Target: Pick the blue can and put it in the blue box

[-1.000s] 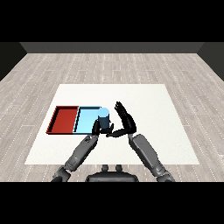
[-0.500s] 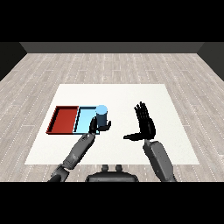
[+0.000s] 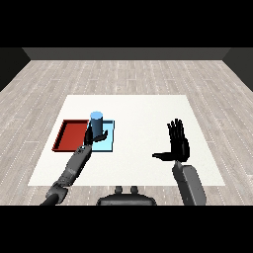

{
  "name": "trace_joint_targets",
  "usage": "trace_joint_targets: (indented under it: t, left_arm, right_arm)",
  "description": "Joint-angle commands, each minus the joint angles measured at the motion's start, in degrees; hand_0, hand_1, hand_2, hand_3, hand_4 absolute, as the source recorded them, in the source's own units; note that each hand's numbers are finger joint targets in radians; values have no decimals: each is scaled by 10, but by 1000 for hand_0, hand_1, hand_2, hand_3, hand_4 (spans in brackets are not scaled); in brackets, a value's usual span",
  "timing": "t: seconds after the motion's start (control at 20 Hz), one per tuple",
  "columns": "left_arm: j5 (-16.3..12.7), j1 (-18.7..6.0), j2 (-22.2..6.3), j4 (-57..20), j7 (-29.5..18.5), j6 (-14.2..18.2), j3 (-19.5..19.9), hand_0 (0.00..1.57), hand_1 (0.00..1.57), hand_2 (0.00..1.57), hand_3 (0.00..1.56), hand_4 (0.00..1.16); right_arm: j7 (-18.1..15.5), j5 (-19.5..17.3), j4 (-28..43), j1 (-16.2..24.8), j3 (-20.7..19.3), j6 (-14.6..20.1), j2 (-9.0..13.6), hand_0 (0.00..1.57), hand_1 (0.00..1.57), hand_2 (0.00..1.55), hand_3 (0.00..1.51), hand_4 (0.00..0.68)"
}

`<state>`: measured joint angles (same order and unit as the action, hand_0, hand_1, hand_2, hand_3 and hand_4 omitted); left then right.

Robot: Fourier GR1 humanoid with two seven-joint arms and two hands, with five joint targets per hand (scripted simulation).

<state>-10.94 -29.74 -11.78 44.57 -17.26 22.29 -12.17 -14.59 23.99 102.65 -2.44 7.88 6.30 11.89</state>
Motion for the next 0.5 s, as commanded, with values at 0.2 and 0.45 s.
trace_joint_targets:
  t: [0.2,0.45]
  left_arm:
    - [7,-78,-60,-161,61,-35,56,1571,1571,1571,1508,1058]
    - [47,-152,-40,-304,92,2,49,1571,1571,1548,1401,991]
  right_arm:
    - [29,-16,20,7,-7,20,-5,0,0,0,0,0]
    - [4,11,-65,-23,-45,-15,-2,0,0,0,0,0]
